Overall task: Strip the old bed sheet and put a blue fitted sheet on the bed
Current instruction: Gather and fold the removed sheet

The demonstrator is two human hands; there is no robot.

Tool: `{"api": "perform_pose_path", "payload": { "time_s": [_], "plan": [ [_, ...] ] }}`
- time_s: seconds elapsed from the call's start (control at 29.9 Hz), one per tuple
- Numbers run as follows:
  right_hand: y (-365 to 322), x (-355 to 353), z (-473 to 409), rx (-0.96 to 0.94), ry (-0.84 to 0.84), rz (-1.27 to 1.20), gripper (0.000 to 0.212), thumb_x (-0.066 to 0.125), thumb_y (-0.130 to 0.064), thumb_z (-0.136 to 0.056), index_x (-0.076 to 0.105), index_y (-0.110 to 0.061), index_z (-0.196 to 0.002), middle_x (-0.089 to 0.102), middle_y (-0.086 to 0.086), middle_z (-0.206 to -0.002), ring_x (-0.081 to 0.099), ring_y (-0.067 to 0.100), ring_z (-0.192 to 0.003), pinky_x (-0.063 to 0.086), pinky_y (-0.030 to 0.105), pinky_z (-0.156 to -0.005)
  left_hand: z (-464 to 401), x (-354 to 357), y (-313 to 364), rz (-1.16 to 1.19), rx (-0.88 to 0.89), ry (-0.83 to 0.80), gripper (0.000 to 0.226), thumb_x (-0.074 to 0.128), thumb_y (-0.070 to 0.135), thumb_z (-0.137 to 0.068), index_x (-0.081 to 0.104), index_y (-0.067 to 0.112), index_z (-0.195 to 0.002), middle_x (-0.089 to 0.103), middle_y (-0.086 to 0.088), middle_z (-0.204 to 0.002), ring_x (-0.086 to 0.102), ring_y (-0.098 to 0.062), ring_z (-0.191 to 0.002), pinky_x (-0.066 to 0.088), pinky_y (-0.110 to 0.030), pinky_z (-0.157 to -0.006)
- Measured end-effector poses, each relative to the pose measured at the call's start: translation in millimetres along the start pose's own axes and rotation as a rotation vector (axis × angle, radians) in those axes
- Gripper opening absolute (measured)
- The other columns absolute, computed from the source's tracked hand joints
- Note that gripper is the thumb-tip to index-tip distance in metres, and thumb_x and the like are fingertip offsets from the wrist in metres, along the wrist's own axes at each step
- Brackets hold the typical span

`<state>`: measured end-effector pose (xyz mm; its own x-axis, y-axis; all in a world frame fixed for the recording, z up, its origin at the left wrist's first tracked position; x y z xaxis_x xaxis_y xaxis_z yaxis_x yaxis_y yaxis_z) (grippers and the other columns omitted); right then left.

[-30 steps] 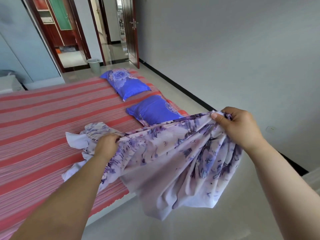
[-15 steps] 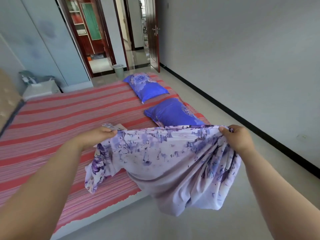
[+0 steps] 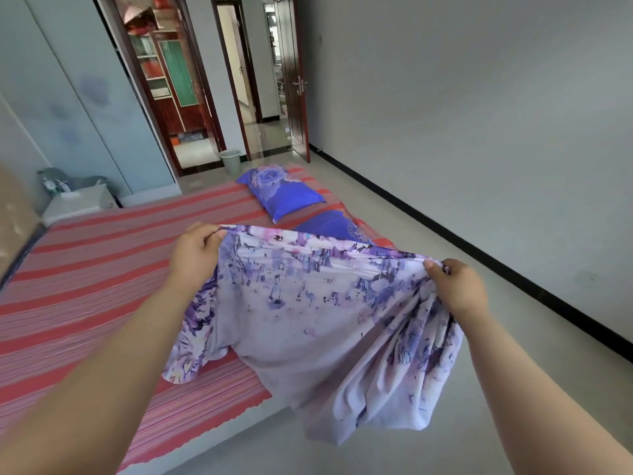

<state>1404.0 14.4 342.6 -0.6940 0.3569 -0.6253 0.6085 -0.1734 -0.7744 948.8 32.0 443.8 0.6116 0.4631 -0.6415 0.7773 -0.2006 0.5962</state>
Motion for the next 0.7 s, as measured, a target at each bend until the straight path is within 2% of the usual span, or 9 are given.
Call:
{"api": "perform_pose_path", "payload": {
  "time_s": [0.1, 0.2, 0.3, 0.4, 0.43, 0.5, 0.57, 0.63, 0.7],
  "plan": [
    [23, -48, -2, 0.099, 0.189, -0.005, 0.039, 0.045, -0.041, -0.096, 0.042, -0.012, -0.07, 0.049, 0.01, -0.067, 0.045, 0.031, -0.069, 0.033, 0.033, -0.058, 4, 30, 48, 0.045, 0.127, -0.11, 0.015, 0.046, 0.01, -0.098, 0.06, 0.006, -0.095, 0.052, -0.006, -0.08, 0.046, -0.022, -0.074, 0.03, -0.029, -0.061],
    [55, -97, -2, 0.212, 0.392, -0.031, 0.045, 0.04, -0.045, -0.096, 0.039, -0.011, -0.066, 0.05, 0.013, -0.07, 0.046, 0.034, -0.071, 0.034, 0.034, -0.063, 11, 53, 113, 0.098, 0.298, -0.211, 0.013, 0.043, 0.013, -0.099, 0.053, 0.016, -0.093, 0.049, -0.003, -0.074, 0.041, -0.017, -0.066, 0.034, -0.025, -0.059],
    [74, -134, 0, 0.282, 0.515, -0.057, 0.048, 0.039, -0.045, -0.096, 0.049, -0.003, -0.074, 0.051, 0.017, -0.073, 0.047, 0.035, -0.072, 0.035, 0.035, -0.066, 17, 55, 178, 0.11, 0.436, -0.22, 0.014, 0.041, 0.018, -0.1, 0.048, 0.02, -0.088, 0.045, 0.002, -0.066, 0.04, -0.014, -0.059, 0.034, -0.033, -0.059],
    [86, -144, 2, 0.334, 0.492, -0.066, 0.049, 0.041, -0.045, -0.095, 0.054, 0.0, -0.081, 0.055, 0.019, -0.076, 0.05, 0.037, -0.075, 0.037, 0.035, -0.067, 15, 48, 226, 0.181, 0.483, -0.217, 0.012, 0.042, 0.022, -0.099, 0.053, 0.022, -0.099, 0.062, -0.003, -0.085, 0.058, -0.02, -0.08, 0.046, -0.038, -0.075],
    [90, -142, 5, 0.355, 0.467, -0.07, 0.047, 0.041, -0.045, -0.094, 0.055, -0.002, -0.081, 0.056, 0.019, -0.077, 0.052, 0.037, -0.076, 0.038, 0.035, -0.068, 16, 46, 237, 0.226, 0.485, -0.233, 0.013, 0.043, 0.022, -0.098, 0.054, 0.026, -0.102, 0.065, -0.002, -0.094, 0.061, -0.016, -0.089, 0.048, -0.036, -0.082],
    [101, -135, 11, 0.397, 0.436, -0.099, 0.044, 0.042, -0.045, -0.092, 0.057, -0.005, -0.081, 0.058, 0.017, -0.077, 0.054, 0.036, -0.078, 0.039, 0.035, -0.069, 20, 49, 254, 0.253, 0.486, -0.296, 0.017, 0.046, 0.021, -0.097, 0.055, 0.029, -0.109, 0.063, 0.007, -0.092, 0.057, 0.001, -0.079, 0.046, -0.027, -0.076],
    [112, -131, 22, 0.435, 0.44, -0.138, 0.042, 0.043, -0.043, -0.091, 0.054, -0.005, -0.076, 0.055, 0.012, -0.069, 0.053, 0.034, -0.073, 0.038, 0.033, -0.066, 24, 59, 260, 0.142, 0.487, -0.369, 0.028, 0.052, 0.032, -0.095, 0.051, 0.033, -0.122, 0.055, 0.012, -0.088, 0.052, 0.001, -0.074, 0.04, -0.025, -0.069],
    [118, -132, 29, 0.448, 0.465, -0.16, 0.043, 0.045, -0.043, -0.091, 0.048, -0.006, -0.07, 0.049, 0.009, -0.062, 0.048, 0.031, -0.066, 0.035, 0.032, -0.06, 19, 68, 254, -0.01, 0.473, -0.422, 0.047, 0.061, 0.048, -0.086, 0.05, 0.035, -0.13, 0.056, 0.011, -0.106, 0.054, -0.009, -0.098, 0.04, -0.027, -0.081],
    [115, -135, 32, 0.434, 0.47, -0.165, 0.044, 0.048, -0.045, -0.09, 0.042, -0.009, -0.065, 0.045, 0.008, -0.059, 0.042, 0.029, -0.061, 0.032, 0.03, -0.055, 3, 75, 236, -0.159, 0.451, -0.462, 0.055, 0.065, 0.057, -0.077, 0.06, 0.025, -0.122, 0.061, 0.003, -0.109, 0.056, -0.018, -0.103, 0.041, -0.029, -0.081]
  ]
}}
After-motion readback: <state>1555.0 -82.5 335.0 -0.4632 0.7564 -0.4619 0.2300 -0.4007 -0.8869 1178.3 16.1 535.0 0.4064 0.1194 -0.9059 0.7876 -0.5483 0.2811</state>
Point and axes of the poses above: each hand's wrist, its own z-axis away from the middle knuckle, its own x-axis out of the palm, y = z × x, the point moved 8 cm from there along -z, towards the middle knuckle
